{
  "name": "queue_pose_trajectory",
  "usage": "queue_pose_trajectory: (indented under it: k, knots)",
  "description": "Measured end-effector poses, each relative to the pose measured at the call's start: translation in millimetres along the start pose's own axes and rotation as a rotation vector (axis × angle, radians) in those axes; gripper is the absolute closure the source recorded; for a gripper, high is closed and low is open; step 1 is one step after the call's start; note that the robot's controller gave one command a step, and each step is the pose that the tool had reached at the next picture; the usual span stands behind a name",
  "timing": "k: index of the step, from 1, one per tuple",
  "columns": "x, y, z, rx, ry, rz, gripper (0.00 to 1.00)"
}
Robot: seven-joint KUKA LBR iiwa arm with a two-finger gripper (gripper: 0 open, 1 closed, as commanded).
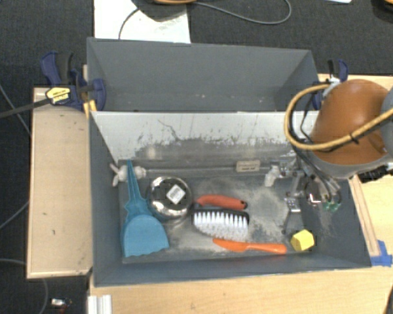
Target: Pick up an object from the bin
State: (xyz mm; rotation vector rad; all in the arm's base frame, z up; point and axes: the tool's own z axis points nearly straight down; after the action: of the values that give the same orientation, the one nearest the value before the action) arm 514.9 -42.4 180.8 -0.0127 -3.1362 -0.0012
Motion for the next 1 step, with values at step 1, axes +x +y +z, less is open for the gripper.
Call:
queue_pose_trajectory:
  k: [1]
  knots:
    - [-1.7,0.1,-4.2,0.001,-0.008,-0.002,0.00]
